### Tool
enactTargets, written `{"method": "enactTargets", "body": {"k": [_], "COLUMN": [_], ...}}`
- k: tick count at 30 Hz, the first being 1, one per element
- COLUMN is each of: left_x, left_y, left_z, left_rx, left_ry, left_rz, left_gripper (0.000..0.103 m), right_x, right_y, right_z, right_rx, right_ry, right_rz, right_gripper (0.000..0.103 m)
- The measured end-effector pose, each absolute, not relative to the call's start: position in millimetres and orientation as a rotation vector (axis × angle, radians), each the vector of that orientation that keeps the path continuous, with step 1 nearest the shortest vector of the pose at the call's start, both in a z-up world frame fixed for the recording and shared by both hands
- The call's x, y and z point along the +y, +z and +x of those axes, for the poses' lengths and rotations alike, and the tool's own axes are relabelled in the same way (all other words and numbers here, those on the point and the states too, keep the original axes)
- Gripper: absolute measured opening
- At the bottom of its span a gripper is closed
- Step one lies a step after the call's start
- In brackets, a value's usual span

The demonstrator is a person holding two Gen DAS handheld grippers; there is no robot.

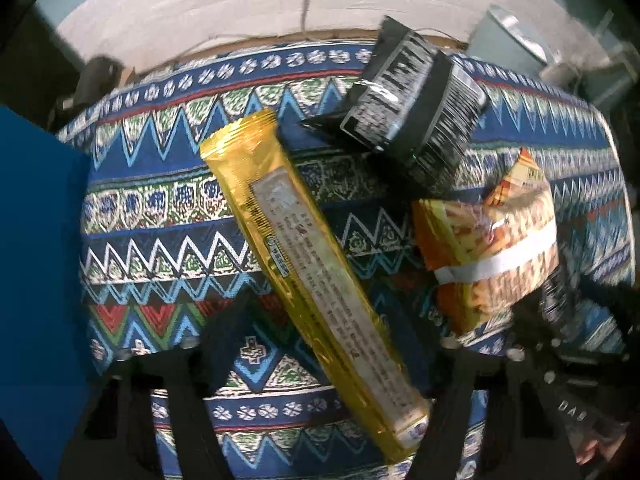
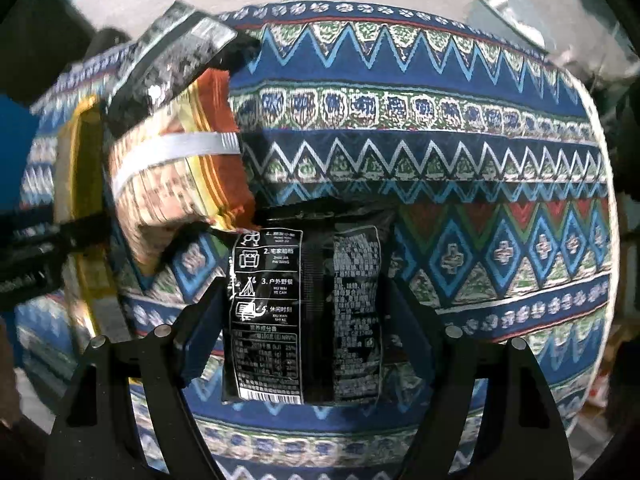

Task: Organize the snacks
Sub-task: 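Grasp the yellow snack bar with the left tool while the right tool grasps the black packet, then carry the yellow bar and black packet over the box and release them inside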

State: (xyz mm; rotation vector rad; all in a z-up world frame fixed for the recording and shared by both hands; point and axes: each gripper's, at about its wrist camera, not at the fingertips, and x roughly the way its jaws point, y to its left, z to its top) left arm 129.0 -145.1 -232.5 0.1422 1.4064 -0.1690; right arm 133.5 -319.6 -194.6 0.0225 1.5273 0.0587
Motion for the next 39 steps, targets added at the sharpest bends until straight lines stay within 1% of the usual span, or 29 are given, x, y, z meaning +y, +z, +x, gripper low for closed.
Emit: {"method": "enactTargets", "body": {"k": [1, 3, 4, 5, 6, 11, 19, 26, 33, 34, 39], "left_x": [-149.5, -153.5, -155.4, -157.3, -158.2, -155.8, -144.2, -138.4, -124.4, -126.2, -117.2], "left_y": [-232.7, -232.1, -231.8, -231.1, -230.0, -220.2, -198.5, -156.5, -111.2, -111.7, -97.6], "left_z": [126.8, 121.7, 118.4, 115.9, 112.6, 86.9, 53.5, 25.8, 10.2, 20.8, 15.5], "left_rx": [1.402, 1.396, 1.391, 1.388, 1.385, 1.371, 1.334, 1.253, 1.178, 1.17, 1.144], "left_ry": [-0.181, -0.189, -0.2, -0.207, -0.213, -0.227, -0.256, -0.286, -0.312, -0.312, -0.322], "left_rz": [0.147, 0.163, 0.17, 0.18, 0.195, 0.246, 0.297, 0.308, 0.263, 0.262, 0.244], "left_gripper": [0.053, 0.046, 0.044, 0.04, 0.037, 0.029, 0.028, 0.028, 0.028, 0.028, 0.028], "right_x": [-317.9, -316.9, -319.1, -321.7, -325.1, -346.1, -363.7, -366.9, -340.8, -334.5, -309.7], "right_y": [-194.5, -193.6, -192.5, -191.7, -191.6, -186.4, -148.8, -104.1, -68.5, -63.8, -55.5], "right_z": [131.4, 125.4, 122.8, 121.4, 120.0, 115.9, 99.1, 89.2, 83.4, 81.7, 76.2], "right_rx": [1.53, 1.526, 1.523, 1.527, 1.532, 1.532, 1.473, 1.393, 1.31, 1.3, 1.292], "right_ry": [0.057, 0.056, 0.052, 0.053, 0.054, 0.027, -0.026, -0.035, 0.01, 0.013, 0.074], "right_rz": [-0.001, -0.015, -0.017, -0.012, 0.002, 0.03, -0.015, -0.003, 0.009, 0.006, 0.014], "right_gripper": [0.078, 0.074, 0.066, 0.064, 0.064, 0.064, 0.064, 0.064, 0.064, 0.064, 0.064]}}
